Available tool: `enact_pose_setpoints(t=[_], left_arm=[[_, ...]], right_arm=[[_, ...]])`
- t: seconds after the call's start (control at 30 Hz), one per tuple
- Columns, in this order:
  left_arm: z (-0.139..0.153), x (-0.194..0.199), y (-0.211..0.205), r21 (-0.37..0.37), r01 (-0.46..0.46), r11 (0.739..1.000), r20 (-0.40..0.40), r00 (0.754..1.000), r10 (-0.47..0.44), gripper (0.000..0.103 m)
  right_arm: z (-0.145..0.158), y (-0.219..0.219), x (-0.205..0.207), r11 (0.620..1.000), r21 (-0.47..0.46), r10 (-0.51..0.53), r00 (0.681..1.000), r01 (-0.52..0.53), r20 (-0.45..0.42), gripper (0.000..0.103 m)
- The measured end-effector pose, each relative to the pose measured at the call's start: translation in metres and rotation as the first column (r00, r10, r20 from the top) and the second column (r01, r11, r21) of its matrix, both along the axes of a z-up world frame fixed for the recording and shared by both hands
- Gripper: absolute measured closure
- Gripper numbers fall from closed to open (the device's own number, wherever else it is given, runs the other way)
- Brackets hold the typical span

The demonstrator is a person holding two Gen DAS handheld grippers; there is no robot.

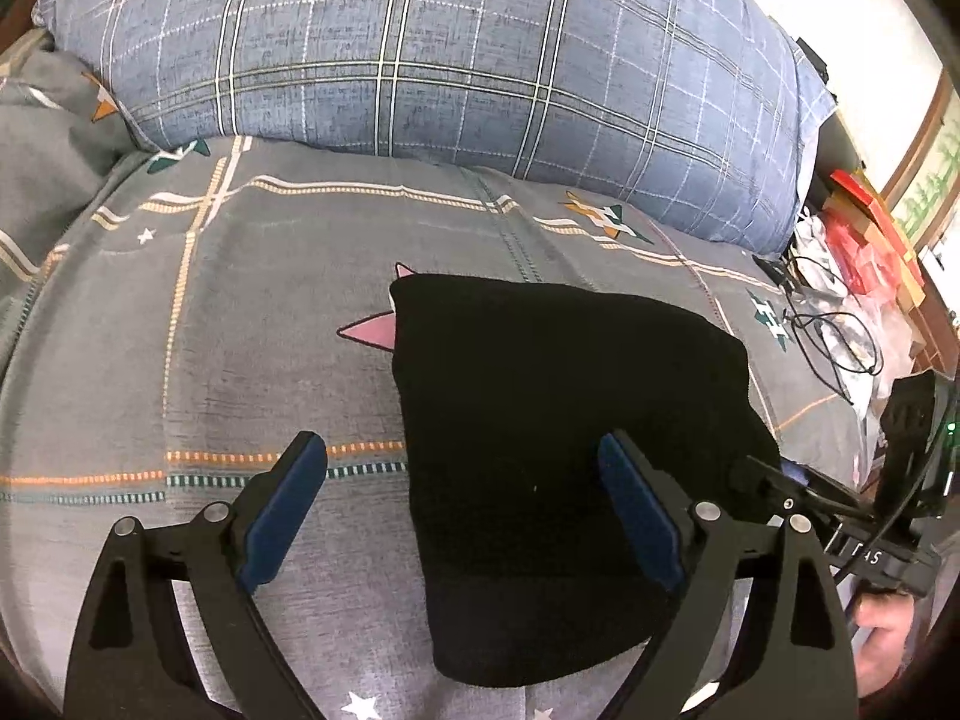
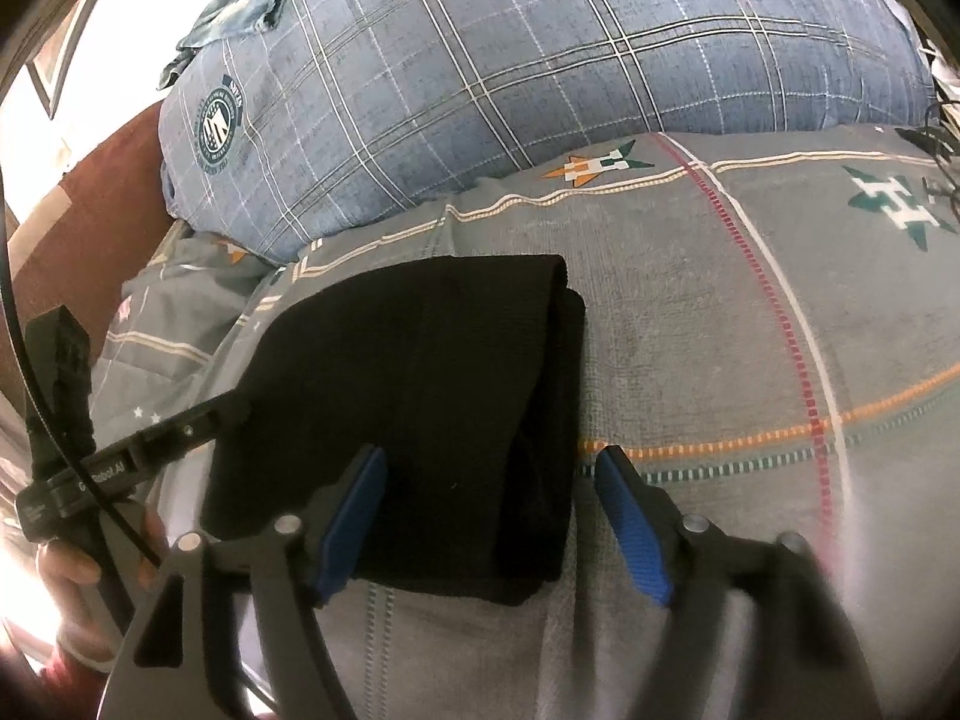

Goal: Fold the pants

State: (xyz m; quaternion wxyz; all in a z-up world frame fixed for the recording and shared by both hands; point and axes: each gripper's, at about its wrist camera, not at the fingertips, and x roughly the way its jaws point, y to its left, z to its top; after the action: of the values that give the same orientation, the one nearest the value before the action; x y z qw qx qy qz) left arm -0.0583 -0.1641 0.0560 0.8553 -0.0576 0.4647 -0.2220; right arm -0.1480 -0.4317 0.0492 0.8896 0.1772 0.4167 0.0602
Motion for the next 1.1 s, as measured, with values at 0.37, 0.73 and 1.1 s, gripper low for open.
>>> enact_pose_setpoints(t=[0.37,0.73,1.1], left_arm=[[-0.002,0.005,-0.008,0.021,0.015,1.000,-0.004,1.000,-0.015,0.008],[-0.006,0.013,-0.014,0.023,0.029,0.999,-0.004,1.000,-0.029,0.004],[-0.016,0.021,-0.018,-0.021,0.022,1.000,-0.037,0.999,-0.022,0.000]], right_arm=[[-0.001,0.001,0.008,1.000,-0.006,-0.007,1.000,0.007,0.008,0.027],[-0.008,-0.001,0.017,0.999,0.035,-0.014,1.000,0.014,0.009,0.026],[-0.015,0.001,0.025,0.997,0.071,0.010,1.000,-0.011,0.018,0.022]])
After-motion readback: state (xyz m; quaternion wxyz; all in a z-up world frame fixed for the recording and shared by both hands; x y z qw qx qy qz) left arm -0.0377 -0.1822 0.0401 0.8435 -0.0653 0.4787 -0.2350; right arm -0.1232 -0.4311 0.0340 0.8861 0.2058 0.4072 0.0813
